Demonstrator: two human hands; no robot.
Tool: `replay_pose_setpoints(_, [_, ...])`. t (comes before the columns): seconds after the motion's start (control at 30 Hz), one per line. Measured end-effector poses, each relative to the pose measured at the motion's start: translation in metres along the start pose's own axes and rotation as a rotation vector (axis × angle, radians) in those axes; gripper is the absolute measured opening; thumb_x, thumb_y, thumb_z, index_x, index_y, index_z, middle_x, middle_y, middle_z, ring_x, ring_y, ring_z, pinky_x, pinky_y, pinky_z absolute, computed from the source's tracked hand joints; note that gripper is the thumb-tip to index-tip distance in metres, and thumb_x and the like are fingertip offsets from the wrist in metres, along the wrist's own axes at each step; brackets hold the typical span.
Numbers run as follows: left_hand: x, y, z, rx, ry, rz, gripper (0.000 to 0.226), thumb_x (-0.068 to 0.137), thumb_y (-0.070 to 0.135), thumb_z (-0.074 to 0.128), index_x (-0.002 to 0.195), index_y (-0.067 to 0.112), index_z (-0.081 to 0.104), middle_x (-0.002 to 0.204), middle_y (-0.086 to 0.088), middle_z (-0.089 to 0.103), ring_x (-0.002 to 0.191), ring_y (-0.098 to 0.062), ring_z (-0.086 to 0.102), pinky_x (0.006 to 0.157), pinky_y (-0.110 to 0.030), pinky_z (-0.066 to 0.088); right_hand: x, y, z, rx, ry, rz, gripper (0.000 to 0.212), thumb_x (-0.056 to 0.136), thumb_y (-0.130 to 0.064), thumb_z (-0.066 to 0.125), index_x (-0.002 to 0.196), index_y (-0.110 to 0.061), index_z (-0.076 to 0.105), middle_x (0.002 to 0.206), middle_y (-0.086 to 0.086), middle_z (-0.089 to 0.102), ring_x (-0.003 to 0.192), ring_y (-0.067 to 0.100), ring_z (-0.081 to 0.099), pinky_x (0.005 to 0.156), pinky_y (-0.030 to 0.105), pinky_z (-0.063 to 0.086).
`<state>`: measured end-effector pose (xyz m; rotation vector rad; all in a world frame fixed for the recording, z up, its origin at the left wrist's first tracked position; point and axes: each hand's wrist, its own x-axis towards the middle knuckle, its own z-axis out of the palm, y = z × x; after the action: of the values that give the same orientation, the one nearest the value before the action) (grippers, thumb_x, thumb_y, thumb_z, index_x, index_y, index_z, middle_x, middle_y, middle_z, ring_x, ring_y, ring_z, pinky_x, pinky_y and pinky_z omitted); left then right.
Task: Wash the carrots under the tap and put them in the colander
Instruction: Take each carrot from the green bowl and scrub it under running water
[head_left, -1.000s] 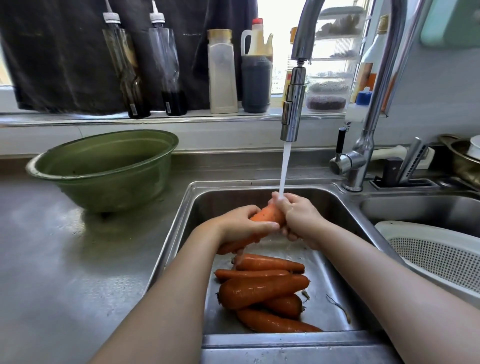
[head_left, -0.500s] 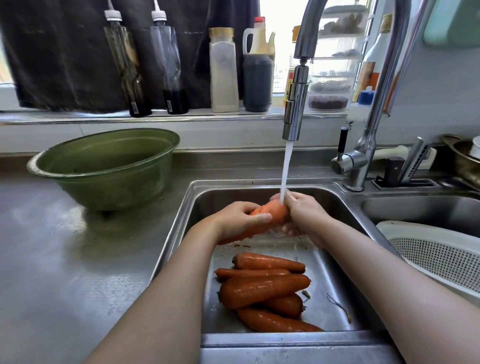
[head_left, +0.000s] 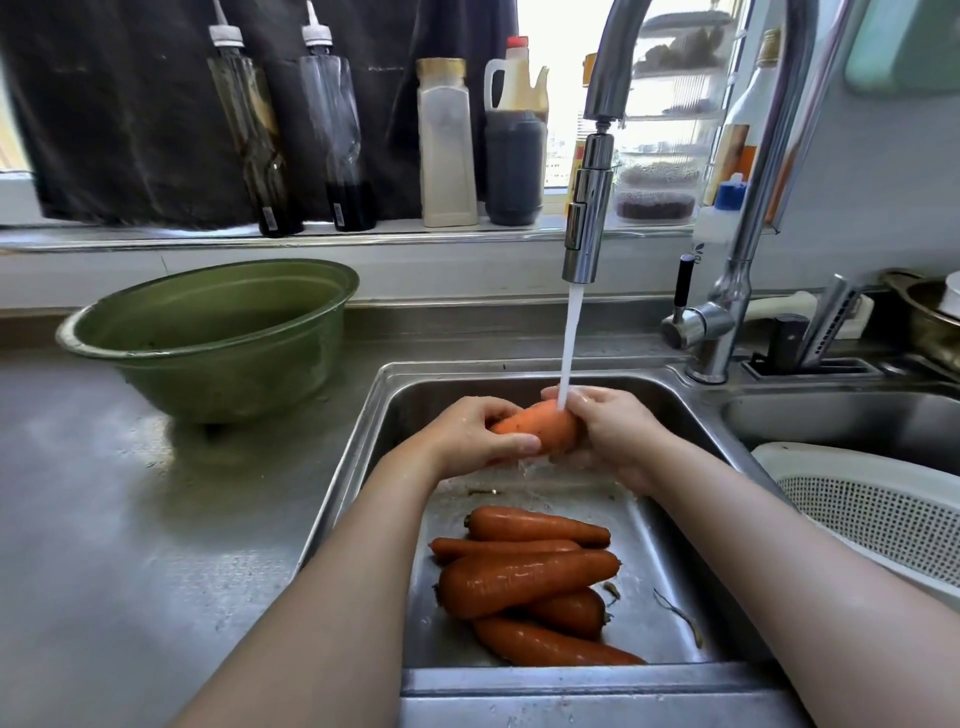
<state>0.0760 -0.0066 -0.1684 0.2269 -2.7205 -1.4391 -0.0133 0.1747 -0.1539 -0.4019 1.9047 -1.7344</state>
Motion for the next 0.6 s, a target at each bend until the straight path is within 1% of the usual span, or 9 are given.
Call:
replay_pose_setpoints(0.07, [-0.001, -0.004, -0.004, 0.037, 0.027, -0.016, 0.048, 0.085, 0.052, 0.078, 0.126, 0.029, 0.066, 0.114, 0.005, 0.070, 0.103, -0.013, 0.068, 0.093, -0.036, 0.059, -0.002, 0.002, -0.008, 0.059, -0.212, 0.030, 0.027, 0.106, -0.017, 0.056, 0.132, -0.016, 0.064, 0.125, 0.020, 0.067, 0.106, 0.039, 0.073, 0.086, 0.050, 0.062])
replay_pose_setpoints(0.13, [-0.001, -0.007, -0.009, 0.042, 0.035, -0.027, 0.041, 0.087, 0.052, 0.076, 0.120, 0.030, 0.070, 0.110, 0.006, 0.072, 0.102, -0.013, 0.069, 0.095, -0.038, 0.058, -0.002, 0.004, -0.013, 0.066, -0.284, 0.033, 0.036, 0.102, -0.011, 0.062, 0.138, -0.017, 0.060, 0.127, 0.021, 0.066, 0.107, 0.038, 0.073, 0.091, 0.050, 0.061])
replay_pose_setpoints(0.2, [-0.003, -0.008, -0.011, 0.020, 0.031, -0.027, 0.034, 0.090, 0.052, 0.073, 0.117, 0.031, 0.072, 0.107, 0.006, 0.075, 0.100, -0.013, 0.071, 0.096, -0.041, 0.058, 0.000, 0.007, -0.009, 0.015, -0.192, -0.009, 0.038, 0.096, -0.017, 0.072, 0.134, -0.020, 0.064, 0.126, 0.019, 0.067, 0.105, 0.036, 0.074, 0.089, 0.049, 0.062])
replay_pose_setpoints(0.3, [-0.005, -0.006, -0.011, -0.016, 0.020, -0.011, 0.032, 0.092, 0.047, 0.072, 0.120, 0.032, 0.072, 0.107, 0.006, 0.075, 0.100, -0.013, 0.072, 0.097, -0.041, 0.059, 0.001, 0.005, 0.006, -0.022, 0.031, -0.049, 0.033, 0.088, -0.036, 0.081, 0.117, -0.022, 0.072, 0.116, 0.014, 0.071, 0.098, 0.034, 0.075, 0.079, 0.044, 0.065])
replay_pose_setpoints(0.37, [-0.006, -0.005, -0.009, -0.027, 0.010, 0.000, 0.036, 0.091, 0.048, 0.074, 0.123, 0.034, 0.071, 0.111, 0.006, 0.074, 0.103, -0.013, 0.071, 0.097, -0.040, 0.059, 0.003, 0.003, 0.011, 0.015, 0.143, -0.021, 0.033, 0.088, -0.044, 0.079, 0.110, -0.019, 0.075, 0.106, 0.013, 0.075, 0.091, 0.035, 0.075, 0.076, 0.047, 0.066])
replay_pose_setpoints(0.4, [-0.005, -0.005, -0.009, -0.031, 0.007, 0.002, 0.040, 0.089, 0.050, 0.075, 0.125, 0.035, 0.070, 0.113, 0.006, 0.073, 0.105, -0.013, 0.070, 0.098, -0.040, 0.058, 0.005, 0.003, 0.011, 0.040, 0.154, -0.010, 0.028, 0.092, -0.043, 0.075, 0.106, -0.018, 0.077, 0.104, 0.013, 0.076, 0.089, 0.036, 0.076, 0.076, 0.049, 0.065])
replay_pose_setpoints(0.43, [-0.005, -0.005, -0.008, -0.036, 0.006, 0.000, 0.044, 0.087, 0.053, 0.076, 0.127, 0.035, 0.069, 0.115, 0.007, 0.072, 0.107, -0.014, 0.069, 0.099, -0.040, 0.057, 0.005, 0.002, 0.009, 0.063, 0.124, -0.003, 0.025, 0.097, -0.039, 0.070, 0.104, -0.017, 0.078, 0.104, 0.013, 0.077, 0.089, 0.036, 0.076, 0.077, 0.051, 0.065])
replay_pose_setpoints(0.5, [-0.005, -0.006, -0.009, -0.044, 0.000, -0.008, 0.050, 0.086, 0.055, 0.076, 0.131, 0.035, 0.067, 0.117, 0.007, 0.071, 0.108, -0.013, 0.069, 0.099, -0.039, 0.057, 0.006, 0.004, -0.001, 0.104, -0.003, 0.004, 0.024, 0.104, -0.031, 0.060, 0.112, -0.016, 0.076, 0.113, 0.017, 0.076, 0.095, 0.037, 0.076, 0.085, 0.054, 0.063])
replay_pose_setpoints(0.6, [-0.007, -0.009, -0.011, -0.058, -0.016, -0.017, 0.045, 0.091, 0.049, 0.073, 0.132, 0.034, 0.068, 0.118, 0.008, 0.073, 0.108, -0.011, 0.070, 0.099, -0.034, 0.056, 0.002, 0.006, -0.012, 0.167, -0.200, 0.019, 0.025, 0.108, -0.021, 0.052, 0.126, -0.016, 0.067, 0.121, 0.022, 0.072, 0.109, 0.041, 0.072, 0.099, 0.059, 0.055])
